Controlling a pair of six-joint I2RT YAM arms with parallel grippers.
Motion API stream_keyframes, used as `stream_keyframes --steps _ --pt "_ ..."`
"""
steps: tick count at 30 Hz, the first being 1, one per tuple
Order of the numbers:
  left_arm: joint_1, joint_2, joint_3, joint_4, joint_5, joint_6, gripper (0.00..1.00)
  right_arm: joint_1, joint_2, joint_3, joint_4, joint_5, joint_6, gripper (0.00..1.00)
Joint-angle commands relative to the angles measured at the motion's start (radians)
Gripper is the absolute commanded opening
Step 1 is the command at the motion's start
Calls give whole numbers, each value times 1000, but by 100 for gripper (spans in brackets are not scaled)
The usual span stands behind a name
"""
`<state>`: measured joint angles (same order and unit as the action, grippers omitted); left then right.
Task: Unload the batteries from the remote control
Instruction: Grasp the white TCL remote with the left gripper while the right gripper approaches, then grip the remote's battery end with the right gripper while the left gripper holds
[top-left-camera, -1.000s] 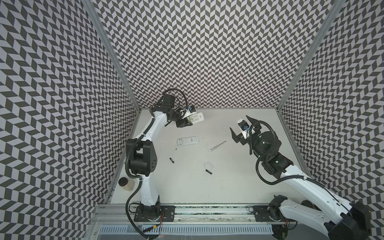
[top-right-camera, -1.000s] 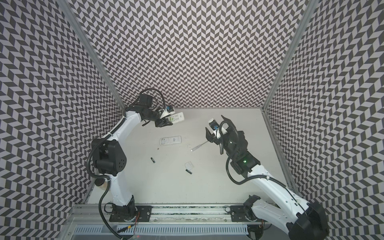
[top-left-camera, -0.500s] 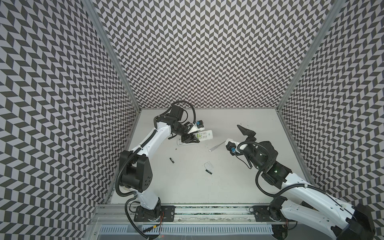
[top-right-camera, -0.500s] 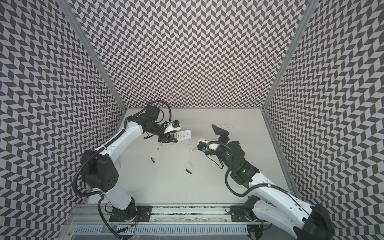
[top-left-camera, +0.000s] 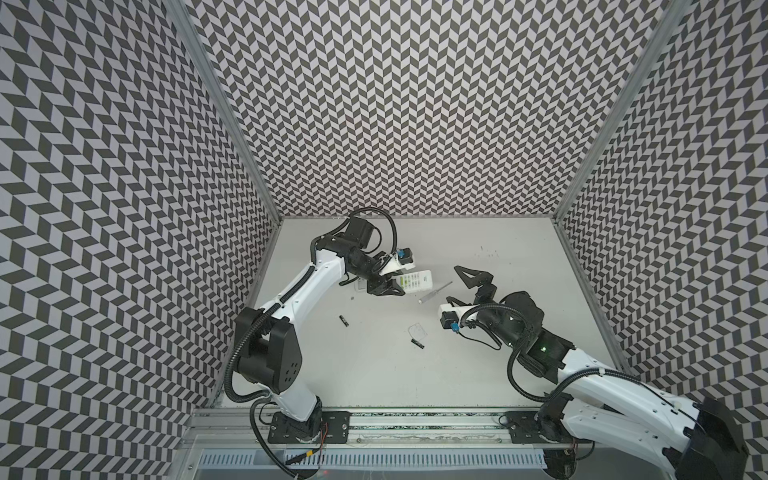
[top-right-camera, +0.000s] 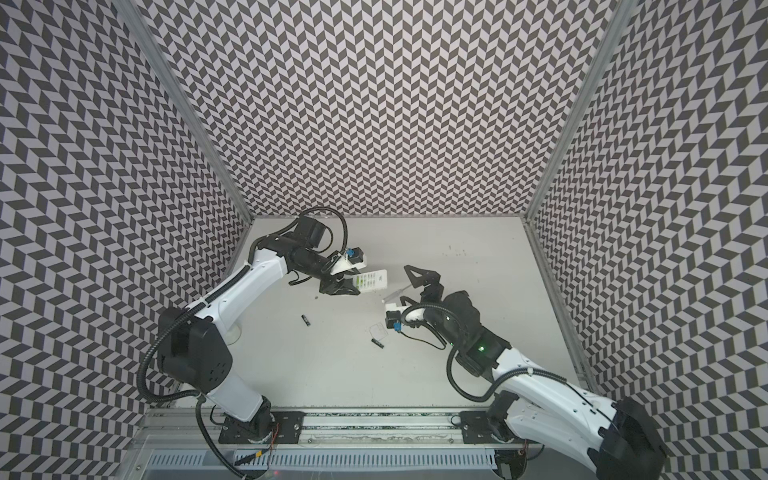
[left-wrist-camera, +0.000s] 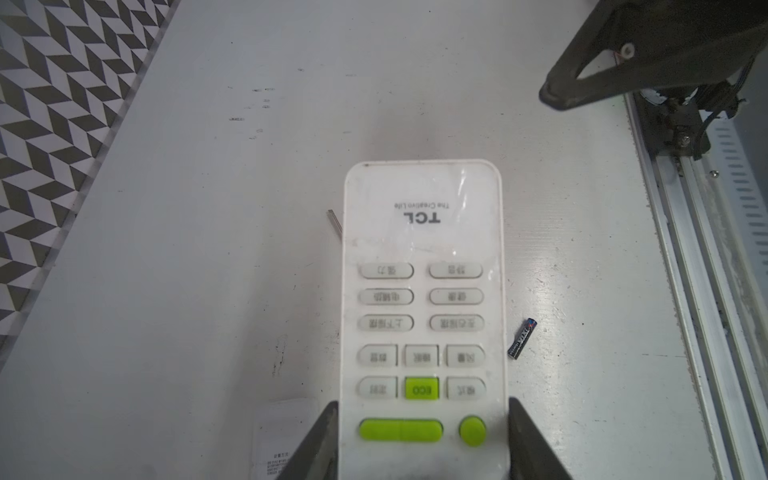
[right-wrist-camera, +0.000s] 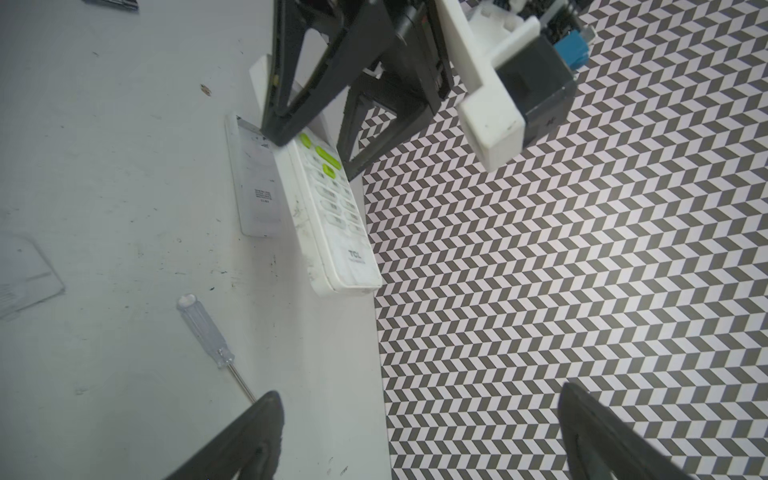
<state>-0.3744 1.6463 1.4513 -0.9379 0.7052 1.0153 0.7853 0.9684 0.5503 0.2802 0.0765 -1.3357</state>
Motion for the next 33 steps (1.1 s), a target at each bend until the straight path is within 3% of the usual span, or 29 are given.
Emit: stream_keyframes --steps 1,7,14,23,28,33 --pt "-8 -39 0 -26 58 -2 31 15 37 -3 82 -71 -26 99" --pt "-14 -43 -8 -16 39 -8 31 31 121 1 140 -90 -37 98" --pt "-25 -37 -12 -22 68 -6 31 45 221 33 252 -26 -51 92" --pt "-41 -23 -11 -31 74 9 32 87 328 103 182 33 -71 64" --pt "-44 -21 -21 -20 45 9 32 88 342 110 203 46 -66 36" --pt "-36 -25 -37 -15 38 19 32 88 331 96 226 58 -54 28"
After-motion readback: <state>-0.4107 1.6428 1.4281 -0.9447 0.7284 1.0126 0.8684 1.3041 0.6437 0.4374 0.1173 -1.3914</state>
